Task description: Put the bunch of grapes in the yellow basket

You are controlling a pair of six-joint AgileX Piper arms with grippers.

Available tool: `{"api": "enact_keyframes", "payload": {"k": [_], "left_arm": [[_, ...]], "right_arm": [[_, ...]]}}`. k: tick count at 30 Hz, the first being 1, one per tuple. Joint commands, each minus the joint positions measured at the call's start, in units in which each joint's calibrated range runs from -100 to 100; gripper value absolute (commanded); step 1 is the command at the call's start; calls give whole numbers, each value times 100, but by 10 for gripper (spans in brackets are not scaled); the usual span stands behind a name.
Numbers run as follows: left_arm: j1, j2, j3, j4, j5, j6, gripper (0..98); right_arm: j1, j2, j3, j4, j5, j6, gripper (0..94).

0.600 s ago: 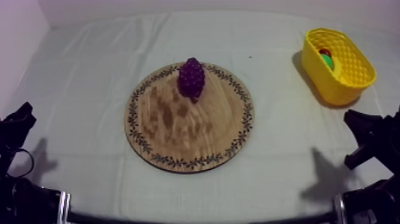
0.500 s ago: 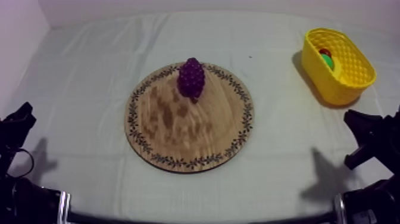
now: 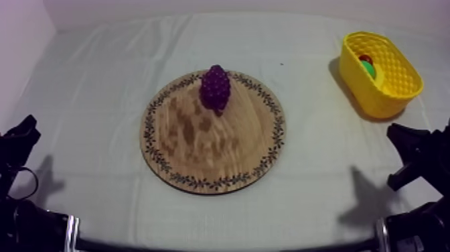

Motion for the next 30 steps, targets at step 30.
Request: {"api": "enact_keyframes", "payload": {"k": [30], "left_arm": [[2, 1, -4, -2, -1, 0, 0]], "right_arm": [[-1318, 2950, -1453, 1885, 546, -1600, 5]]}}
